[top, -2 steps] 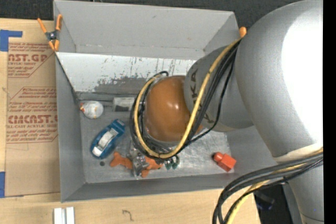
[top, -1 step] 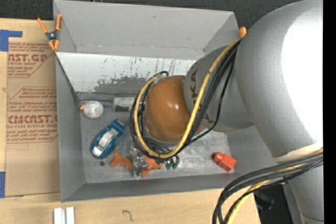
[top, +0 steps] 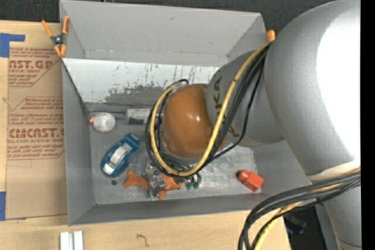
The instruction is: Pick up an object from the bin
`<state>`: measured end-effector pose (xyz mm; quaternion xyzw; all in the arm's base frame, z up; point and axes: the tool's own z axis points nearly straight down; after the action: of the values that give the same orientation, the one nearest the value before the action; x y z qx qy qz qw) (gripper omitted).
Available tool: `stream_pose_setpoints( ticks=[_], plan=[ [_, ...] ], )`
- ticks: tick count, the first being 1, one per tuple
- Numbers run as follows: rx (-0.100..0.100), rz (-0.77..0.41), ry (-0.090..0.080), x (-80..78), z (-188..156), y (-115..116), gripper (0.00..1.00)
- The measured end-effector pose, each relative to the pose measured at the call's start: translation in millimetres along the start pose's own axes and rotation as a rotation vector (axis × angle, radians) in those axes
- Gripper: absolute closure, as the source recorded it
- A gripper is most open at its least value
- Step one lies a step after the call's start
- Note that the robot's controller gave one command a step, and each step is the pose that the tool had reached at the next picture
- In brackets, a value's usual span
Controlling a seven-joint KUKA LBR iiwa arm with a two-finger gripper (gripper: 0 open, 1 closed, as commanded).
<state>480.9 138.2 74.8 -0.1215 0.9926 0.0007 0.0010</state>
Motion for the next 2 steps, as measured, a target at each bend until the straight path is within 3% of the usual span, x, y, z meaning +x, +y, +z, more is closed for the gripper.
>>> stream_pose_setpoints(
  ticks=[2],
  plan=[
    [0.001, -0.001, 0.008, 1.6, -19.0, 0.2, 1.0]
  ],
)
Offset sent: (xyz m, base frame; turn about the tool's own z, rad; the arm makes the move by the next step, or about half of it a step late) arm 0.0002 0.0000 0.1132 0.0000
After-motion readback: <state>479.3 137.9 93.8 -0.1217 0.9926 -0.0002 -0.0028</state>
